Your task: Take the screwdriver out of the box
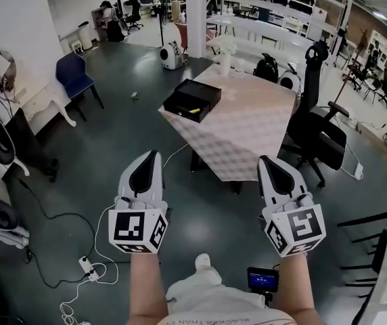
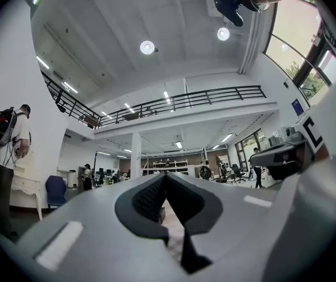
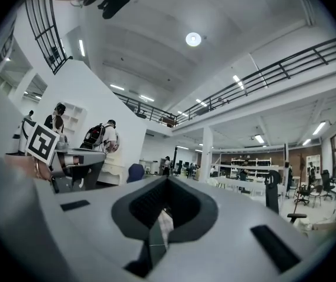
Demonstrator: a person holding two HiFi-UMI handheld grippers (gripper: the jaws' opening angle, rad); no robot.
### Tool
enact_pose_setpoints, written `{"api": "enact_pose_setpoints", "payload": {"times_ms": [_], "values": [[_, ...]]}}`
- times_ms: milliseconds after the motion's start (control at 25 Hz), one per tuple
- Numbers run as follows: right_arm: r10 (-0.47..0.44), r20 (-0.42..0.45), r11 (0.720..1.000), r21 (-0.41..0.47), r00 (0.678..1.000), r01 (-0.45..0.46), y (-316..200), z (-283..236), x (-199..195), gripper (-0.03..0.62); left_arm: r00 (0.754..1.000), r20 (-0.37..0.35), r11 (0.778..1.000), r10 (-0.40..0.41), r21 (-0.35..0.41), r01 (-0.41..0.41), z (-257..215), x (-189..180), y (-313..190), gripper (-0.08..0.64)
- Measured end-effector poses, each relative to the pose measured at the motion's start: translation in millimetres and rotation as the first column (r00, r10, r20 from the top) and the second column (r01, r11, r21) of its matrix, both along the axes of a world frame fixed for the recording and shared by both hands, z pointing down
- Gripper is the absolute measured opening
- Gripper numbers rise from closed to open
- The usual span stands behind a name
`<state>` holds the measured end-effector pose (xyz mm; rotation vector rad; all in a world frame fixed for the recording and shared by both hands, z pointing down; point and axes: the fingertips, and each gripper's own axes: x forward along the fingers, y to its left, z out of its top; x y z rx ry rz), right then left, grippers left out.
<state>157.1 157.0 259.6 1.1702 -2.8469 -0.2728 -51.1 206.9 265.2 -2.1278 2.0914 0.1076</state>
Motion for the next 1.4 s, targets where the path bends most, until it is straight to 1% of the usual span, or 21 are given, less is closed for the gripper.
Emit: {"api": "enact_pose_setpoints", "payload": {"times_ms": [120, 280, 400, 480, 720, 920, 1040, 1200, 1400], "values": [[-0.002, -0.017, 1.0, 0.013, 1.0, 0.003, -40.0, -2.5, -22.4, 0.005, 1.0, -0.015, 1.0, 0.018, -0.006, -0.018, 6.5, -15.2, -42.1, 0.009], [0.003, -0.025, 0.999, 0.033, 1.0, -0.002, -71.0, -7.7, -48.3, 0.005, 0.999, -0.009, 0.999, 0.045, 0.003, -0.045, 3.7, -34.1, -81.1, 0.009], [0.024, -0.023, 0.999, 0.031, 0.999, -0.023, -94.7, -7.6, -56.9, 0.005, 0.998, 0.001, 0.998, 0.063, 0.008, -0.063, -0.7, -43.2, -105.4, 0.009], [0.036, -0.029, 0.999, 0.024, 0.999, -0.035, -108.5, -5.8, -59.8, 0.005, 0.998, -0.004, 0.998, 0.067, 0.006, -0.067, 0.8, -48.3, -118.2, 0.009], [0.029, -0.049, 0.999, 0.015, 0.998, -0.029, -139.9, 1.4, -71.8, 0.005, 0.998, -0.029, 0.999, 0.053, -0.006, -0.054, 10.1, -61.6, -146.2, 0.009], [-0.001, -0.036, 1.0, 0.003, 0.999, 0.001, -182.0, 7.2, -91.4, 0.005, 0.999, -0.028, 1.0, 0.021, -0.014, -0.021, 14.2, -80.7, -180.0, 0.009], [-0.015, -0.019, 1.0, -0.004, 1.0, 0.015, -212.7, 12.2, -103.3, 0.005, 1.0, -0.012, 1.0, 0.005, -0.012, -0.005, 13.9, -92.6, -206.1, 0.009], [-0.006, -0.001, 1.0, -0.021, 1.0, 0.006, -261.8, 19.5, -118.0, 0.005, 1.0, 0.01, 0.999, 0.002, -0.034, -0.002, 17.5, -108.8, -251.4, 0.009], [0.03, 0.004, 0.999, -0.037, 1.0, -0.03, -333.2, 21.9, -126.3, 0.005, 1.0, 0.011, 0.998, 0.029, -0.055, -0.028, 19.1, -122.4, -325.0, 0.009]]}}
